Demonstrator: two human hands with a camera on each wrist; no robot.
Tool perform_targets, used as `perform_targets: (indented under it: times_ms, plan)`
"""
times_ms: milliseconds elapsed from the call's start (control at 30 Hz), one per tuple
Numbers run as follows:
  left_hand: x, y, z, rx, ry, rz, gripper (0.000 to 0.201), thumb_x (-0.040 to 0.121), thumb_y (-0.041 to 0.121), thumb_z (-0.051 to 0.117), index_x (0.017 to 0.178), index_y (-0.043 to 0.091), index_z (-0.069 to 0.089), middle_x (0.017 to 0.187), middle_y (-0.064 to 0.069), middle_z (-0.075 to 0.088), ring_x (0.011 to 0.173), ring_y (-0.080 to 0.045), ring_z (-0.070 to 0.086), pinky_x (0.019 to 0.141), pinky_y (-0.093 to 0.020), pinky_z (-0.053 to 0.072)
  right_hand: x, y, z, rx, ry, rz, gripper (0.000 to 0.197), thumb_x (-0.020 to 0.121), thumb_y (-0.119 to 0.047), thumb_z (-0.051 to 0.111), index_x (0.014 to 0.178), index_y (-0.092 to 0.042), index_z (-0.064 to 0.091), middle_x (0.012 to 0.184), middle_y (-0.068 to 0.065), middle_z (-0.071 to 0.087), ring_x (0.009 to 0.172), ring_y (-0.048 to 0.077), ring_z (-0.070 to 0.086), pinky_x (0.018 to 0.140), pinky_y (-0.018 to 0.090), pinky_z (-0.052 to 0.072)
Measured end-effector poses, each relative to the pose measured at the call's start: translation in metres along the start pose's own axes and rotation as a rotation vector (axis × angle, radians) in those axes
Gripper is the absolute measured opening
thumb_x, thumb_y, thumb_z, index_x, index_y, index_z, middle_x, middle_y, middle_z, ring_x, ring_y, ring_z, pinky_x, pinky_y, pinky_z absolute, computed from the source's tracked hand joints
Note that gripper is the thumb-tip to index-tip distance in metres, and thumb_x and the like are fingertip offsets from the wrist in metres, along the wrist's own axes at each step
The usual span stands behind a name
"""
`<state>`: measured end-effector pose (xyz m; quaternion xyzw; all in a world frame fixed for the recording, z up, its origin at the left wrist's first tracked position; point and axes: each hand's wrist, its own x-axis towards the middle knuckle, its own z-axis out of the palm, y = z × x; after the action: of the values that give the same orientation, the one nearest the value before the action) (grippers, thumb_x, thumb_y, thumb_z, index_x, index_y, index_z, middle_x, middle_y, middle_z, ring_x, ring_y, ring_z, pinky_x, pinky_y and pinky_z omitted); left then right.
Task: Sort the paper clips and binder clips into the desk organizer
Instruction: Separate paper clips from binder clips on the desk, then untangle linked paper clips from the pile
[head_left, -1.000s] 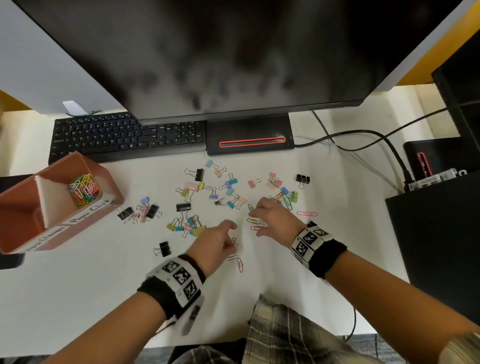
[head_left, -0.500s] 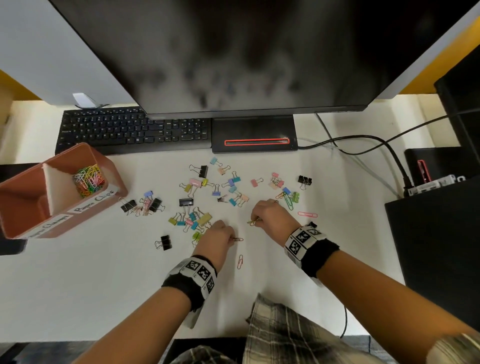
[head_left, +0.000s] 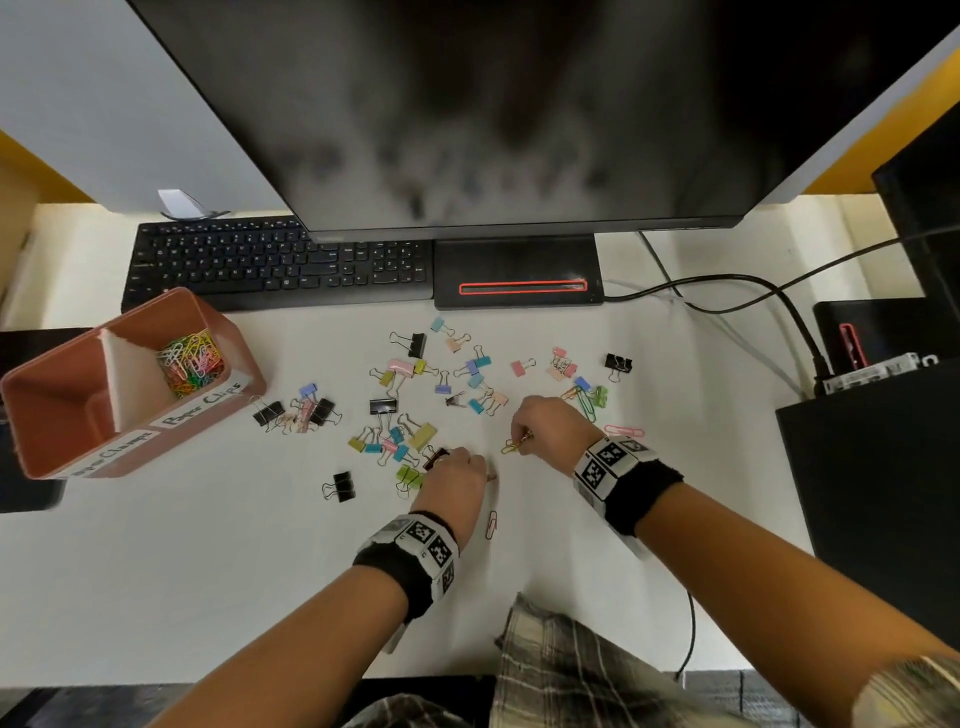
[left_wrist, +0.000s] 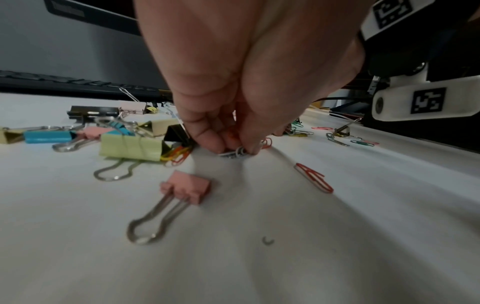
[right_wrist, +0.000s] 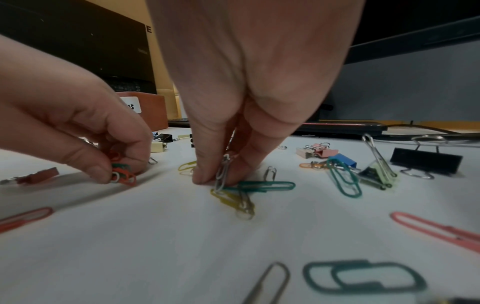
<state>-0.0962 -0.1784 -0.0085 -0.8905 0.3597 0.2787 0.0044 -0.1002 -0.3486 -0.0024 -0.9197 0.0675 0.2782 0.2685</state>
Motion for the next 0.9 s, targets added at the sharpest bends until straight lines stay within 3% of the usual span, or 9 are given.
perform_targets:
  times_ms: [133,233,333,433,533,667,733,800,900]
  plan:
    - [-0.005,-0.009,-0.007,-0.198,0.043,0.008,0.033,0.083,-0.009,0.043,0.113,0.004,0.051,0.112,-0.014,0.052,0.105,-0.028,0.05,0.084,-0.029,0.041,-0.01,-0.001,0.001,0.042,0.049,-0.011,0.013,0.083,-0.01,0.062,0.093,-0.01,0.068,0.1,0.009,0.068,0.093,0.024,0.061,0.082,0.027,0.046]
    - [-0.022,-0.027,-0.031,-0.463,0.208,-0.002,0.012,0.091,0.004,0.047,0.092,0.009,0.058,0.091,-0.006,0.053,0.086,-0.02,0.051,0.066,-0.015,0.035,-0.018,-0.012,-0.003,0.096,0.099,-0.019,0.012,0.083,-0.011,0.063,0.093,-0.01,0.069,0.098,0.007,0.07,0.09,0.02,0.062,0.085,0.028,0.049]
    - [-0.051,-0.067,-0.071,-0.612,0.418,-0.069,0.009,0.089,0.01,0.055,0.083,0.013,0.061,0.081,0.004,0.055,0.073,-0.009,0.05,0.065,-0.004,0.035,-0.016,-0.052,-0.017,0.163,0.193,-0.098,0.009,0.082,-0.012,0.066,0.09,-0.011,0.07,0.093,0.005,0.07,0.082,0.013,0.06,0.082,0.026,0.05]
    - [-0.082,-0.13,-0.112,-0.566,0.555,-0.184,0.003,0.085,0.008,0.061,0.085,0.007,0.063,0.079,-0.002,0.062,0.072,-0.016,0.055,0.061,-0.011,0.034,0.003,-0.121,-0.034,0.212,0.262,-0.244,0.007,0.081,-0.01,0.066,0.087,-0.01,0.07,0.087,0.002,0.069,0.076,0.009,0.057,0.075,0.018,0.044]
    - [-0.1,-0.203,-0.137,-0.486,0.594,-0.376,0.012,0.084,0.013,0.064,0.091,0.003,0.064,0.086,-0.014,0.067,0.081,-0.028,0.061,0.069,-0.026,0.038,0.038,-0.206,-0.043,0.221,0.325,-0.366,0.007,0.081,-0.01,0.066,0.086,-0.013,0.069,0.081,-0.004,0.061,0.073,0.007,0.053,0.068,0.012,0.038]
    - [-0.095,-0.271,-0.151,-0.514,0.529,-0.559,0.016,0.083,0.021,0.065,0.092,0.008,0.066,0.089,-0.006,0.065,0.083,-0.021,0.059,0.076,-0.024,0.04,0.099,-0.299,-0.035,0.282,0.342,-0.384,0.011,0.078,-0.007,0.066,0.085,-0.015,0.067,0.088,0.001,0.066,0.082,0.016,0.059,0.077,0.026,0.049]
    - [-0.085,-0.289,-0.149,-0.505,0.498,-0.575,0.021,0.084,0.025,0.062,0.098,0.011,0.068,0.098,-0.006,0.068,0.088,-0.02,0.059,0.08,-0.024,0.042,0.124,-0.328,-0.026,0.328,0.312,-0.332,0.017,0.078,-0.005,0.065,0.093,-0.013,0.067,0.096,0.006,0.068,0.089,0.021,0.062,0.084,0.033,0.051]
    - [-0.081,-0.298,-0.146,-0.509,0.471,-0.545,0.028,0.088,0.024,0.057,0.111,0.009,0.063,0.112,-0.01,0.066,0.101,-0.024,0.06,0.094,-0.032,0.045,0.137,-0.341,-0.019,0.311,0.266,-0.278,0.03,0.081,-0.009,0.065,0.111,-0.012,0.062,0.11,0.008,0.065,0.1,0.022,0.062,0.091,0.031,0.049]
    - [-0.085,-0.3,-0.144,-0.521,0.532,-0.437,0.028,0.089,0.02,0.055,0.115,0.012,0.06,0.116,-0.008,0.065,0.106,-0.023,0.059,0.099,-0.036,0.044,0.125,-0.327,-0.018,0.344,0.264,-0.303,0.034,0.084,-0.016,0.064,0.118,-0.016,0.058,0.118,0.003,0.059,0.103,0.015,0.059,0.094,0.028,0.049]
